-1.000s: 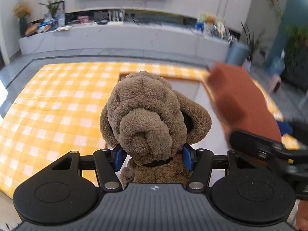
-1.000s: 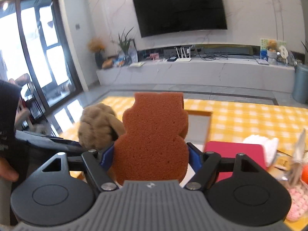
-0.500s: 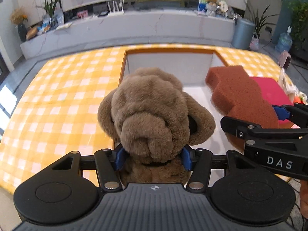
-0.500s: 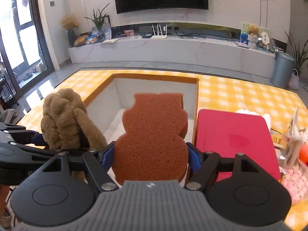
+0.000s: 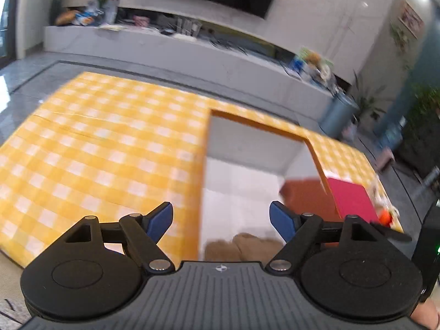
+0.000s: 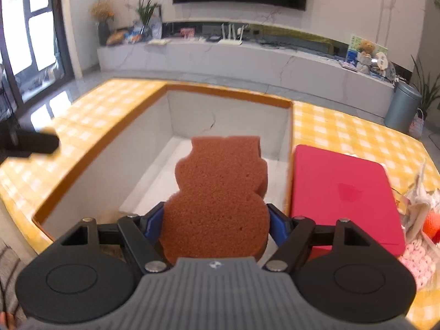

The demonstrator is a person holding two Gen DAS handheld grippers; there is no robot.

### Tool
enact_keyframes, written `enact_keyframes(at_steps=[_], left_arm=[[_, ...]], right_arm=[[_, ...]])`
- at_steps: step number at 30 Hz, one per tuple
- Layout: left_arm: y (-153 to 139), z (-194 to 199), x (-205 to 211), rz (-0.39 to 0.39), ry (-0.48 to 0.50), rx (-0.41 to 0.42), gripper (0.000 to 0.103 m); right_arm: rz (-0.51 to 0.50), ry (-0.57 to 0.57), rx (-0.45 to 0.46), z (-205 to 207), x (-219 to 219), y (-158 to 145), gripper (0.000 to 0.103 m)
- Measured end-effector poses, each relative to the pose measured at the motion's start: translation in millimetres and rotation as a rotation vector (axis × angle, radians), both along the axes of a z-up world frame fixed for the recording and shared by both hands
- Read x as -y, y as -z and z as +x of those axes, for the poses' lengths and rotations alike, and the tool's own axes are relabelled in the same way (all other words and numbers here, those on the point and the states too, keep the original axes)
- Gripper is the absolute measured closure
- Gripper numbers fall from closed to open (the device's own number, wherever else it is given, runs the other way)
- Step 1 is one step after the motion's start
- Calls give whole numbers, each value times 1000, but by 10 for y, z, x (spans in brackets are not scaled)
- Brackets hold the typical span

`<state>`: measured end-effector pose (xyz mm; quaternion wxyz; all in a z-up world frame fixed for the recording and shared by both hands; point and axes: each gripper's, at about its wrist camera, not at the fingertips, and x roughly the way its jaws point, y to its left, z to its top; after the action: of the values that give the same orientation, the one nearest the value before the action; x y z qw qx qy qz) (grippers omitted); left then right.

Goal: Organize soft objects
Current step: 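Drop the plush dog into the white box with the left tool while the right tool carries the sponge, then lower the orange sponge into the white box and open the right tool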

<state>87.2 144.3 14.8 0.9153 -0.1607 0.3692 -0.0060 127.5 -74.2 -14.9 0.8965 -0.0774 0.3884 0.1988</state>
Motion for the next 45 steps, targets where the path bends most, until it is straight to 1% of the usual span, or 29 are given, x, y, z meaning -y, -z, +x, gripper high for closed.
enact_keyframes(at_steps=[2, 4, 6, 7, 9, 13, 16, 18, 21, 23, 25, 26, 27, 28, 29, 31, 32, 34, 37, 40, 41, 42, 44, 45], left_arm=[[32, 56, -48, -10, -15, -20, 9], [85, 62, -123, -18, -18, -37, 9], [96, 71, -150, -18, -23, -41, 9], [101, 52, -171, -16, -27, -40, 9], [113, 29, -198, -17, -32, -38, 9], [133, -11, -234, -24, -45, -27, 9], [135, -10, -265, -24, -61, -24, 9], [141, -15, -294, -27, -69, -20, 9], [158, -22, -351, -34, -104, -16, 9], [169, -26, -393, -37, -126, -10, 9], [180, -13, -422, -44, -131, -15, 9], [188, -4, -435, -49, -134, -19, 9], [195, 5, -443, -53, -136, -25, 9], [202, 4, -447, -50, -140, -24, 9], [194, -2, -443, -42, -142, -19, 9], [181, -3, -429, -29, -130, -20, 9], [171, -10, -422, -29, -128, -16, 9], [155, -24, -414, -31, -128, -8, 9], [125, -40, -394, -23, -125, 2, 9], [115, -44, -388, -19, -131, 2, 9], [116, -43, -389, -21, -132, 1, 9], [119, -43, -392, -21, -128, 0, 9], [117, -46, -408, -21, -117, 0, 9], [112, -52, -423, -23, -116, 4, 9]], right_arm=[[-31, -14, -29, 38, -97, 76, 29], [-85, -37, -40, 50, -221, 151, 29], [-135, -65, -36, 61, -360, 222, 29], [-135, -64, -33, 90, -388, 230, 29], [-100, -63, -34, 133, -426, 204, 29], [47, -39, -58, 273, -457, 100, 29], [106, 15, -90, 484, -531, 93, 29], [163, 72, -136, 651, -556, 149, 29], [219, 113, -225, 821, -608, 277, 29], [223, 110, -258, 851, -665, 318, 29], [196, 64, -276, 856, -758, 334, 26], [177, 31, -283, 857, -798, 330, 19], [157, -25, -287, 849, -858, 318, 7], [146, -57, -277, 805, -864, 315, 4], [122, -65, -253, 745, -872, 308, 3], [105, -72, -225, 706, -898, 279, 2], [104, -76, -229, 696, -901, 272, 3], [110, -77, -263, 702, -893, 280, 3], [158, -93, -286, 641, -792, 242, 2], [168, -94, -253, 570, -694, 162, 4], [170, -82, -265, 587, -661, 157, 18], [190, -59, -315, 633, -605, 153, 48], [265, -7, -387, 705, -465, 158, 73], [293, 10, -379, 728, -396, 134, 76]])
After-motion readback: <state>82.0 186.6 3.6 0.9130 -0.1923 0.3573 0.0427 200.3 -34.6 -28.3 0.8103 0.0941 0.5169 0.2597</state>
